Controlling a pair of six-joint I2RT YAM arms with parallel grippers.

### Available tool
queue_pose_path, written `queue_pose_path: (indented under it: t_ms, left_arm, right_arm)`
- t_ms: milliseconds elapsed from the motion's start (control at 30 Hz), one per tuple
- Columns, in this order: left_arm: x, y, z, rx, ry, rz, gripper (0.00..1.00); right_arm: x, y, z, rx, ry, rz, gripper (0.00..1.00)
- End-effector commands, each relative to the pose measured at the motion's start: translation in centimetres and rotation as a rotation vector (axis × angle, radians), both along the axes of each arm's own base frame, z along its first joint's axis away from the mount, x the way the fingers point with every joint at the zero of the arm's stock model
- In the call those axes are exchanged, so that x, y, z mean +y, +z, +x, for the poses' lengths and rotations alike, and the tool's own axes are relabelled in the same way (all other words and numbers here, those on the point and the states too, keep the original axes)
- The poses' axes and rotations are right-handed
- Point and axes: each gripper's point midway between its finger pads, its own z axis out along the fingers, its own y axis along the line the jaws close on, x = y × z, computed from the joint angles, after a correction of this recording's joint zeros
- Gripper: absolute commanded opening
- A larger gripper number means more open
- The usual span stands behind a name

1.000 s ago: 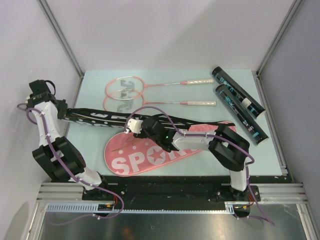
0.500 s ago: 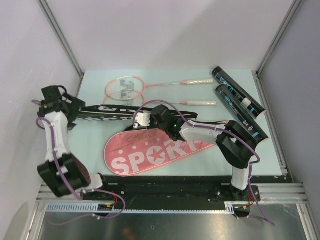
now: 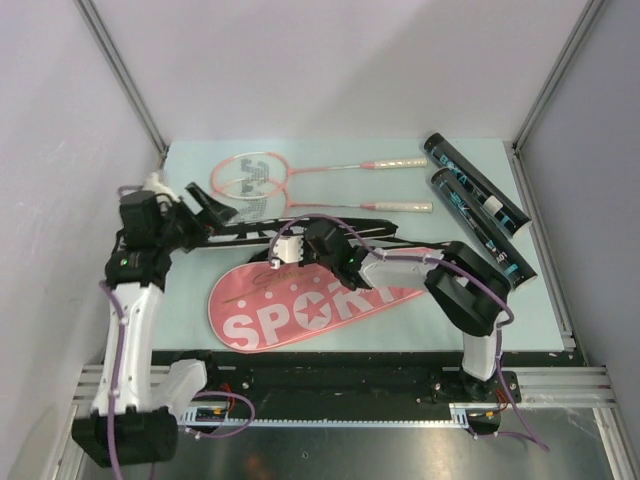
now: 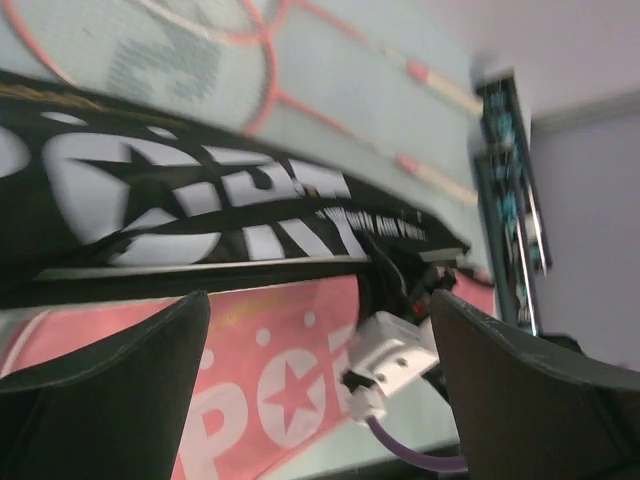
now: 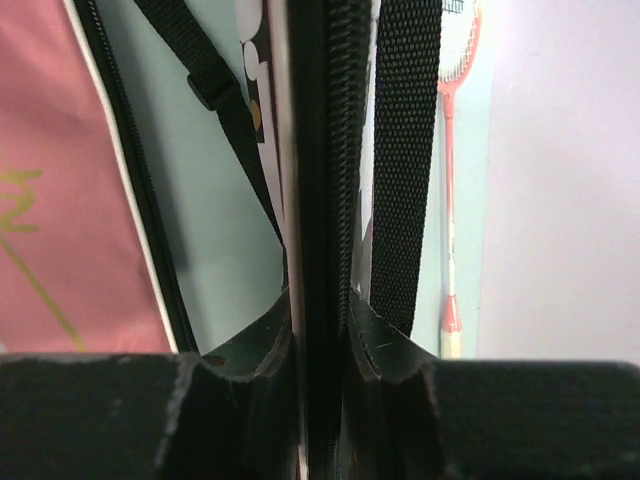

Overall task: Pack up the badminton gear
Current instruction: Zip the racket bag at the center of the board, then pick up the racket bag from the center of the board.

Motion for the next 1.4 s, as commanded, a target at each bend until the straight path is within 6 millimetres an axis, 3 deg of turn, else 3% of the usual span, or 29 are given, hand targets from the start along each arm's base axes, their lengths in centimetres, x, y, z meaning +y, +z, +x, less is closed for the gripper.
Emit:
queue_pose_path:
  t_ms: [0,33,67,133,167,200,233,267,333,367,400,433,467,500,567,600,633,667,700,733,800,833,900,967,1033,1100,1200,1367]
  left_arm:
    - [-5.0,-1.4,0.2,-0.002,-0.268,-0.016,0.95]
    - [-6.2,-1.4,0.1,-0.008,-0.311,-0.008,0.95]
    - [-6.5,-1.4,0.2,-0.005,-0.321,-0.010,0.95]
    - [-7.4,-1.9,0.6,0.014,-0.350,-0.023,0.95]
    - [-7.8,-2.0,0.8,0.020,-0.358,-0.025,0.95]
    - [-8.0,-2.3,1.3,0.028,-0.361,-0.018,0.95]
    - [-8.5,-2.5,1.4,0.030,-0.377,-0.013,0.96]
    - [-8.8,-2.6,1.8,0.033,-0.382,-0.008,0.96]
    - [-10.1,-3.8,2.6,0.065,-0.420,0.002,0.97]
    - [-10.7,-3.8,3.1,0.067,-0.436,0.011,0.97]
    - [-12.0,-4.2,3.0,0.078,-0.475,0.017,0.97]
    - [-12.8,-5.9,3.7,0.129,-0.498,0.019,0.96]
    - [-13.6,-5.9,4.2,0.125,-0.516,0.022,0.96]
    - [-14.9,-6.6,4.1,0.138,-0.550,0.029,0.96]
    - [-16.4,-8.1,5.0,0.170,-0.572,0.041,0.96]
    - [-17.9,-8.4,4.6,0.175,-0.613,0.039,0.96]
    - [-19.0,-9.4,4.5,0.200,-0.646,0.031,0.96]
    - [-20.0,-9.2,4.7,0.183,-0.669,0.032,0.95]
    - [-21.6,-9.3,3.9,0.181,-0.713,0.036,0.94]
    - [-22.5,-9.6,3.5,0.185,-0.737,0.036,0.94]
    - [-24.5,-10.0,2.7,0.185,-0.786,0.034,0.92]
    - [-25.1,-10.2,2.5,0.186,-0.799,0.030,0.91]
    - [-26.2,-10.9,2.1,0.199,-0.824,0.019,0.90]
    - [-26.7,-11.3,2.1,0.207,-0.832,0.010,0.91]
    - [-26.9,-12.2,2.4,0.230,-0.832,0.008,0.93]
    - [-27.0,-12.7,3.0,0.239,-0.817,0.018,1.00]
    - [-27.6,-13.1,3.8,0.248,-0.817,0.017,1.00]
    - [-28.8,-13.1,4.5,0.235,-0.845,0.028,0.98]
  right_arm:
    - [0.1,2.0,2.8,-0.213,-0.115,0.045,0.24]
    - [0.1,1.9,3.3,-0.231,-0.133,0.060,0.27]
    - [0.0,1.9,3.3,-0.237,-0.141,0.051,0.42]
    - [-0.9,1.4,2.7,-0.206,-0.186,0.021,0.57]
    - [-1.0,2.2,1.8,-0.156,-0.224,0.086,0.68]
    - [-1.5,2.7,1.1,-0.118,-0.259,0.115,0.72]
    - [-2.9,1.6,0.0,-0.039,-0.298,0.073,0.73]
    - [-3.6,3.2,-1.2,0.042,-0.374,0.198,0.76]
    - [-5.5,2.4,-4.1,0.164,-0.443,0.168,0.99]
    - [-6.1,3.9,-5.5,0.196,-0.465,0.215,1.00]
    - [-6.9,2.9,-7.8,0.282,-0.512,0.206,1.00]
    - [-7.5,2.9,-8.9,0.329,-0.543,0.219,1.00]
    - [-8.3,3.1,-9.8,0.384,-0.580,0.249,1.00]
    - [-10.2,2.1,-11.0,0.491,-0.728,0.298,1.00]
    - [-12.9,0.9,-11.6,0.615,-0.904,0.392,1.00]
    - [-17.2,0.3,-10.6,0.676,-1.132,0.532,1.00]
    - [-18.6,0.1,-10.4,0.729,-1.219,0.629,1.00]
    - [-19.1,-0.2,-10.9,0.847,-1.254,0.726,0.99]
    - [-19.7,0.1,-11.0,0.888,-1.232,0.884,1.00]
    - [-21.4,0.3,-10.1,0.922,-1.318,1.074,1.00]
    - [-22.0,1.3,-9.5,0.974,-1.306,1.308,1.00]
    - [-24.0,0.5,-10.2,0.987,-1.362,1.431,1.00]
    - [-25.5,0.4,-10.2,0.976,-1.387,1.548,0.99]
    - [-26.9,-1.1,-10.9,1.020,-1.452,1.662,0.98]
    - [-27.2,-1.8,-10.8,1.063,-1.438,1.731,0.97]
    - [-28.0,-4.0,-11.2,1.103,-1.487,1.813,0.95]
    - [-28.3,-5.2,-10.9,1.086,-1.450,1.907,0.94]
    - [-29.4,-7.0,-10.9,1.014,-1.513,2.003,0.84]
